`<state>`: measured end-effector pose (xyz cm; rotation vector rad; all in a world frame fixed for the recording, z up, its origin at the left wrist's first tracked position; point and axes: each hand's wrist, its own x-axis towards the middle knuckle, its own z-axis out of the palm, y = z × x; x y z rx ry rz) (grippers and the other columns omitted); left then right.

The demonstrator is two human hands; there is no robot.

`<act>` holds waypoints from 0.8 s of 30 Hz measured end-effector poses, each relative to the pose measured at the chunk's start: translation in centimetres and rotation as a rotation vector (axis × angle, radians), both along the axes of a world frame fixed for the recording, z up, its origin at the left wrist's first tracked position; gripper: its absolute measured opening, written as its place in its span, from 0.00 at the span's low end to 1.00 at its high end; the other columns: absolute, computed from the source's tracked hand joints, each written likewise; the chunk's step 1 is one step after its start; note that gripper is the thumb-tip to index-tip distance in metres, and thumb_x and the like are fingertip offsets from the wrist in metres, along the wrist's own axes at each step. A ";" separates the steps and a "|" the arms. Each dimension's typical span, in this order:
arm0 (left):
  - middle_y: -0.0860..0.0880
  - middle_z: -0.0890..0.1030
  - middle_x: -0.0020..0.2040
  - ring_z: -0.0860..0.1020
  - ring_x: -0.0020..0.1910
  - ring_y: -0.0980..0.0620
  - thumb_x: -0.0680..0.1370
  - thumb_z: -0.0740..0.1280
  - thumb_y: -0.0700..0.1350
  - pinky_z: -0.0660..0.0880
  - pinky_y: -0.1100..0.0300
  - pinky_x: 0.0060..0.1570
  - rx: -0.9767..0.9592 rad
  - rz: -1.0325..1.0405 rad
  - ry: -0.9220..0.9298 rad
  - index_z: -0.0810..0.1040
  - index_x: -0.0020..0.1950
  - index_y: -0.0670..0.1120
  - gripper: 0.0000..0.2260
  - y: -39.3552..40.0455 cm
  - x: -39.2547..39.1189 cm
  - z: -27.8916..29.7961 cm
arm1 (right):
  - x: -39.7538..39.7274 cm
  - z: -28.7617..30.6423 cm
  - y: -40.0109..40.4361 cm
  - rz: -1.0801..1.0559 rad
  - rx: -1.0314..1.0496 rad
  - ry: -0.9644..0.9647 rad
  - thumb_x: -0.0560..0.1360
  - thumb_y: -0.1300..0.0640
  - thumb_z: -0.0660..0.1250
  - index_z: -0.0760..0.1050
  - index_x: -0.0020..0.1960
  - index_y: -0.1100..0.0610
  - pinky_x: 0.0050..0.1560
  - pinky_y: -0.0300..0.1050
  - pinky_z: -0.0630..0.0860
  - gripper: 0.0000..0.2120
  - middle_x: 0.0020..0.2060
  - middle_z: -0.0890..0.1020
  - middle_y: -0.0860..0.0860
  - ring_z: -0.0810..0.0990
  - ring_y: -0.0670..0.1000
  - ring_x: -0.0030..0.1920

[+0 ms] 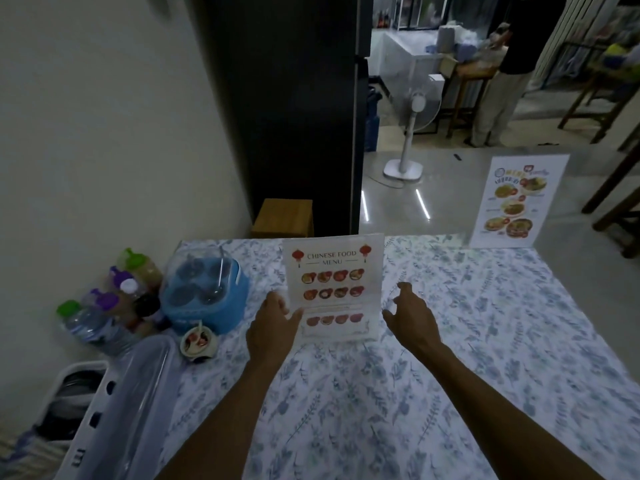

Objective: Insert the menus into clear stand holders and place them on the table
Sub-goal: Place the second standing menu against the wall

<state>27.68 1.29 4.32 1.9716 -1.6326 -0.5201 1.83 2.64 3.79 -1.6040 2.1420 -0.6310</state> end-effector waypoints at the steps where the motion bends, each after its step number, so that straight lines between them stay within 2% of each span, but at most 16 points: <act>1: 0.53 0.79 0.44 0.80 0.41 0.51 0.73 0.72 0.58 0.73 0.56 0.36 0.016 0.015 0.000 0.68 0.47 0.51 0.16 -0.4 0.2 -0.2 | -0.2 -0.4 -0.2 0.005 0.027 -0.006 0.74 0.53 0.72 0.59 0.73 0.61 0.52 0.54 0.79 0.34 0.61 0.81 0.58 0.80 0.58 0.60; 3: 0.53 0.80 0.49 0.80 0.45 0.50 0.71 0.74 0.59 0.72 0.56 0.39 0.065 0.035 0.026 0.71 0.53 0.50 0.20 -1.3 0.4 -0.5 | -0.5 -1.2 -0.7 0.023 0.094 -0.050 0.74 0.52 0.73 0.57 0.75 0.62 0.56 0.54 0.78 0.38 0.64 0.78 0.60 0.78 0.59 0.63; 6: 0.53 0.80 0.53 0.81 0.50 0.51 0.69 0.75 0.62 0.79 0.52 0.47 0.125 0.022 0.071 0.75 0.60 0.50 0.26 -3.0 -0.2 -0.8 | -0.9 -2.3 -1.8 0.078 0.188 -0.149 0.73 0.53 0.74 0.58 0.76 0.61 0.59 0.51 0.76 0.38 0.67 0.76 0.60 0.76 0.59 0.65; 10: 0.53 0.85 0.52 0.82 0.46 0.53 0.71 0.73 0.61 0.80 0.55 0.43 0.109 0.017 0.048 0.80 0.55 0.53 0.18 -4.7 -1.3 -0.8 | -1.1 -3.3 -3.8 0.214 0.175 -0.164 0.77 0.56 0.69 0.67 0.71 0.57 0.60 0.50 0.77 0.24 0.65 0.78 0.56 0.79 0.56 0.62; 13: 0.52 0.86 0.50 0.82 0.41 0.53 0.71 0.75 0.59 0.76 0.59 0.37 0.084 0.052 0.000 0.81 0.54 0.51 0.17 -6.0 -1.6 -0.4 | -1.5 -3.1 -6.1 0.271 0.176 -0.182 0.79 0.57 0.65 0.71 0.67 0.57 0.55 0.46 0.79 0.17 0.62 0.81 0.54 0.81 0.54 0.59; 17: 0.50 0.86 0.51 0.84 0.45 0.49 0.70 0.75 0.62 0.81 0.51 0.44 0.034 0.070 -0.015 0.81 0.54 0.50 0.20 -8.8 -1.2 1.2 | -1.5 -1.5 -9.4 0.337 0.132 -0.163 0.80 0.58 0.64 0.71 0.68 0.57 0.53 0.45 0.79 0.17 0.62 0.82 0.54 0.82 0.56 0.58; 22: 0.49 0.86 0.52 0.84 0.48 0.47 0.68 0.76 0.61 0.81 0.49 0.46 -0.035 0.057 0.082 0.81 0.55 0.49 0.22 -13.6 -0.5 5.0 | -0.7 1.4 -14.5 0.345 0.063 -0.183 0.80 0.58 0.64 0.71 0.68 0.56 0.51 0.45 0.79 0.17 0.62 0.81 0.54 0.82 0.56 0.57; 24: 0.48 0.87 0.51 0.85 0.47 0.47 0.68 0.77 0.61 0.82 0.49 0.46 -0.065 0.061 0.060 0.82 0.55 0.48 0.23 -15.5 0.3 6.5 | -0.1 2.4 -16.4 0.354 0.025 -0.184 0.80 0.57 0.64 0.72 0.67 0.56 0.52 0.47 0.79 0.16 0.61 0.82 0.54 0.82 0.56 0.57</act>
